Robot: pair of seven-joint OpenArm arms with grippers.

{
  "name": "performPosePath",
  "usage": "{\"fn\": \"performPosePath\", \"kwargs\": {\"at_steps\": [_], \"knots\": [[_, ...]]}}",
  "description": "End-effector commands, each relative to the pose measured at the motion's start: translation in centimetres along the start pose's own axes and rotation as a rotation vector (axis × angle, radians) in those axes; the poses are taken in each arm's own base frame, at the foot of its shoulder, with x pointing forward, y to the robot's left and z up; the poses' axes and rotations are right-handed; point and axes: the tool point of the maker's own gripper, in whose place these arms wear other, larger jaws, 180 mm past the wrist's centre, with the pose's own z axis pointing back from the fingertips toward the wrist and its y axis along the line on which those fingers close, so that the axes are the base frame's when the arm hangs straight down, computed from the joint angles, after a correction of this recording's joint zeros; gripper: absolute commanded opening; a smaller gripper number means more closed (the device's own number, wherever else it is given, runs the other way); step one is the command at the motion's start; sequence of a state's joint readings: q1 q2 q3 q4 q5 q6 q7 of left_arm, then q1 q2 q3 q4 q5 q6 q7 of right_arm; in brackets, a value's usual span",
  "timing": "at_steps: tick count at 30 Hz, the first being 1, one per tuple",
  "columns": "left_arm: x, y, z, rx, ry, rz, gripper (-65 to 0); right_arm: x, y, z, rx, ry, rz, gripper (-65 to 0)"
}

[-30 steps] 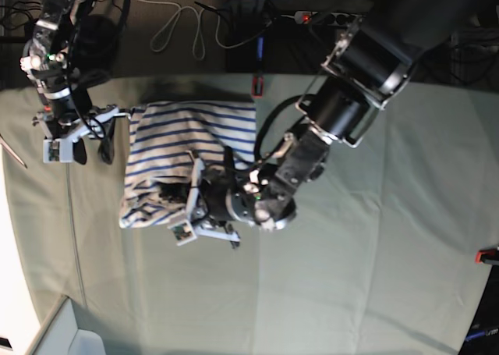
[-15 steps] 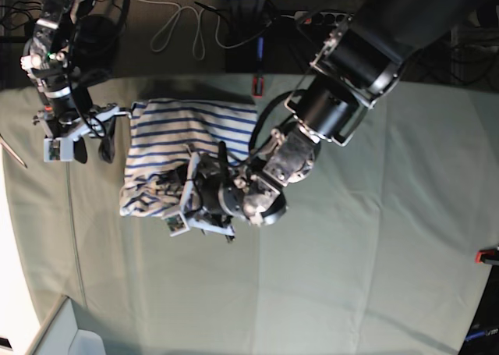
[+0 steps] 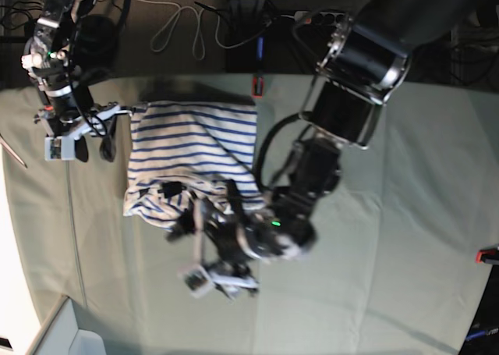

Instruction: Layout the t-shirt on the table in an organized manner, then fold the t-shirt properly

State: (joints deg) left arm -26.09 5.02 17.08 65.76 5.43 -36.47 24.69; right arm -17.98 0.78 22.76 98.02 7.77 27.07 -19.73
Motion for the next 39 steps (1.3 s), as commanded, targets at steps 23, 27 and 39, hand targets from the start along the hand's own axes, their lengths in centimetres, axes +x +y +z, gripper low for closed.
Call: {"fn": "performPosePath", "kwargs": {"at_steps": [23, 27, 39], "knots": [[-26.9, 4.1, 29.9, 0.747, 0.281, 0.569, -21.3, 3.2, 19.7, -2.5, 0.565, -0.087, 0.118, -32.3], [-27.4, 1.8, 30.8, 0.75, 0.309, 0.588, -21.3, 2.6, 21.9, -5.1, 0.626, -0.044, 0.134, -32.3], [-29.0, -1.2, 33.5, 0.746, 0.396, 0.593, -21.3, 2.8, 14.3, -14.2, 0.422, 0.006, 0.021, -32.3]]}}
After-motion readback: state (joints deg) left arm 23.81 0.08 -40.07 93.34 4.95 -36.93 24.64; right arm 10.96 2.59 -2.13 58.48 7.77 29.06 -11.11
